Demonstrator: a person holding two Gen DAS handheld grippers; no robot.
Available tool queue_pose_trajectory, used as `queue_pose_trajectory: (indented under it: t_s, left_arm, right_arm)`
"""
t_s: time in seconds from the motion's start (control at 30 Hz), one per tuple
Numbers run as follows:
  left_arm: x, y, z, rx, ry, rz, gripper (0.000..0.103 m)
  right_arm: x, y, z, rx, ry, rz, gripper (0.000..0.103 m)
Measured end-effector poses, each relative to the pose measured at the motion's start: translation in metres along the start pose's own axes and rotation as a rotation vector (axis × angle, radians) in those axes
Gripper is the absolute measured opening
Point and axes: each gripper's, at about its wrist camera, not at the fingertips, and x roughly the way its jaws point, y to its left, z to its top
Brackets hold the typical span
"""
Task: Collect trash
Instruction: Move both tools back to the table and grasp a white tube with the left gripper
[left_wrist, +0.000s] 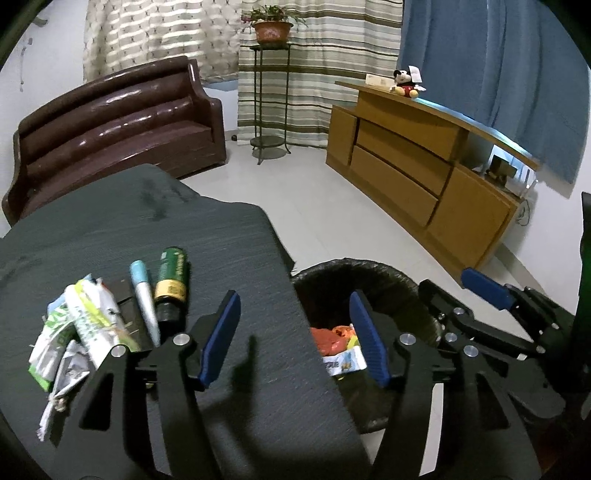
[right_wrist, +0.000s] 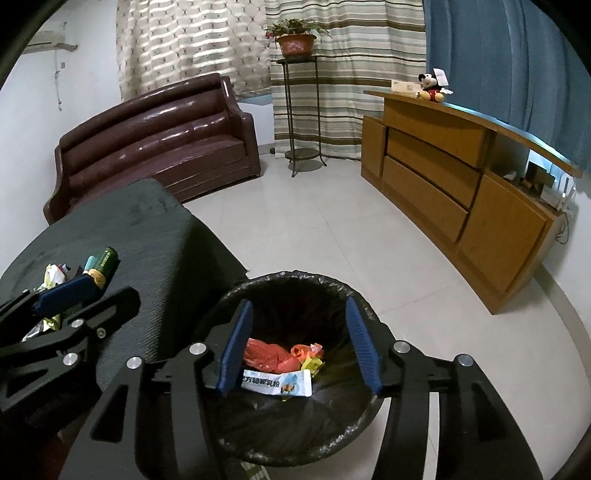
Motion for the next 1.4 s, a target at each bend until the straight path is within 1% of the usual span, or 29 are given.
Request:
queue_pose_trajectory:
  t_s: [0.27, 0.73, 1.0, 1.17, 1.4]
  left_arm:
    - [-0.02, 0.031, -0.011, -0.027, 0.002, 0.039, 0.06]
    - [-0.062, 0.1, -0.044, -0.102, 0.005, 0.136, 0.06]
    - [-0.081, 0.12, -0.055, -0.128, -0.002, 0.152, 0.06]
    - [-0.087, 0.135, -0.065, -0.142, 0.01, 0.171, 0.06]
    - [-0.083, 0.157, -0.075, -0.175, 0.048, 0.202, 0.06]
  right_arm:
    - [-0.009, 0.013, -0.001, -0.019, 0.004, 0.015, 0.054]
    - [-0.023, 0.072, -0.009, -0.09, 0.006, 0.09, 0.054]
    - [-0.027, 0.099, -0.018, -0.115, 0.021, 0.13, 0.054]
    - [-0.03, 0.112, -0.023, -0.131, 0.026, 0.141, 0.054]
    - [-0.032, 0.123, -0.028, -0.141, 0.035, 0.152, 0.054]
